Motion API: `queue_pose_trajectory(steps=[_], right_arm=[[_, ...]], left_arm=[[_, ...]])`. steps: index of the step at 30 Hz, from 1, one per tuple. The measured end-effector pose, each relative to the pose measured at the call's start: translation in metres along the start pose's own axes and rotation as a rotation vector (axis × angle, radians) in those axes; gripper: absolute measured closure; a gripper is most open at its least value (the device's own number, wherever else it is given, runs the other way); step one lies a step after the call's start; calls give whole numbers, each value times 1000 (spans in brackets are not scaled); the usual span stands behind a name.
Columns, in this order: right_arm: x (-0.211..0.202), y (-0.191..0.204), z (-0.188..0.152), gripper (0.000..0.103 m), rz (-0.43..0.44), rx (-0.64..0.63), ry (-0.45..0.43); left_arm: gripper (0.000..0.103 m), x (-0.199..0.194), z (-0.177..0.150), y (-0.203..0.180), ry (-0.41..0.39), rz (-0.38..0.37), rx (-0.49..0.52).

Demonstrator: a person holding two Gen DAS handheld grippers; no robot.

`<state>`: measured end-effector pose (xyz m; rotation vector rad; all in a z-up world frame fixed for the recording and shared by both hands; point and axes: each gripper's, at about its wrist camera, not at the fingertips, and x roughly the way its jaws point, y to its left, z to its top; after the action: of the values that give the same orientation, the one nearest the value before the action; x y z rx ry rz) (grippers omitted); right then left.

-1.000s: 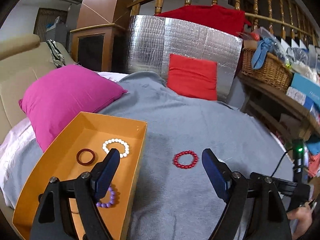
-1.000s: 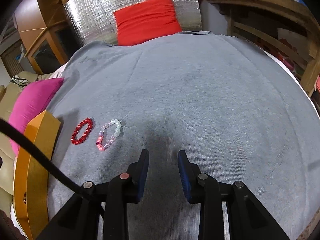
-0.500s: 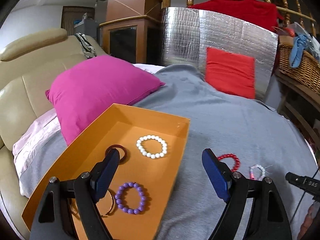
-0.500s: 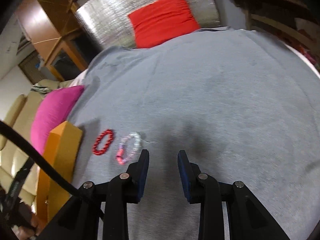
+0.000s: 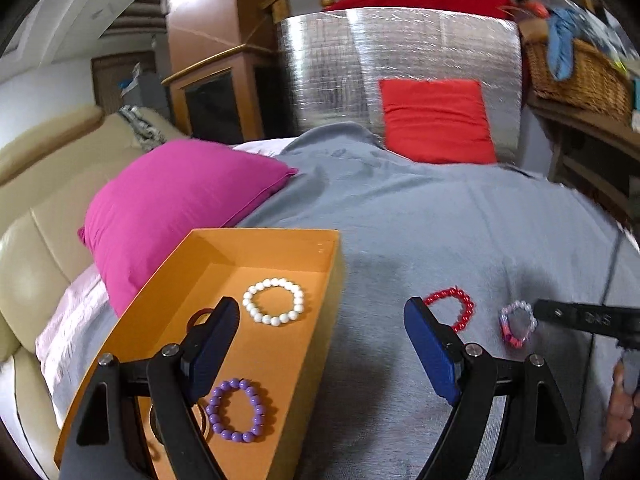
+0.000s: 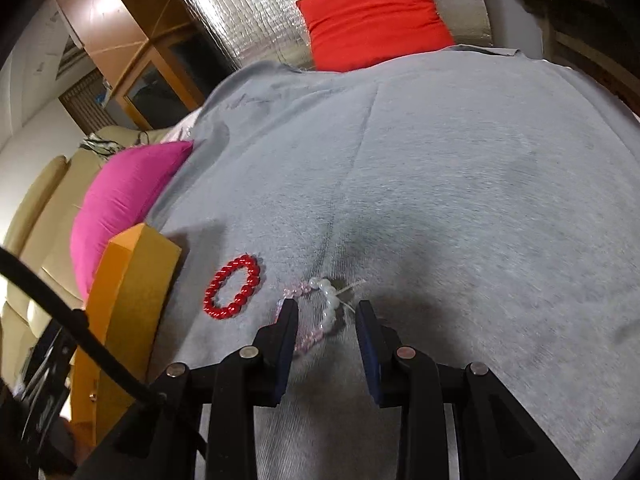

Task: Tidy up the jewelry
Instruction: 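Grasp the pink-and-white bead bracelet with the right gripper while the left grasps the red bead bracelet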

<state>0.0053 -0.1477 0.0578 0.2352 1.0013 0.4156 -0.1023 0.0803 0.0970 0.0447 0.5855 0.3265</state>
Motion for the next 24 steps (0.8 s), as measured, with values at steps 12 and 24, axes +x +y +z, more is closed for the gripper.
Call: queue_pose_trajectory(steps=[12, 24], right_arm=[[12, 16, 0, 94, -122, -112, 7], [-30, -50, 4, 94, -113, 33, -27]], left_arm=[[18, 2, -4, -18, 13, -23, 40], [18, 32, 0, -81, 101, -168, 86]])
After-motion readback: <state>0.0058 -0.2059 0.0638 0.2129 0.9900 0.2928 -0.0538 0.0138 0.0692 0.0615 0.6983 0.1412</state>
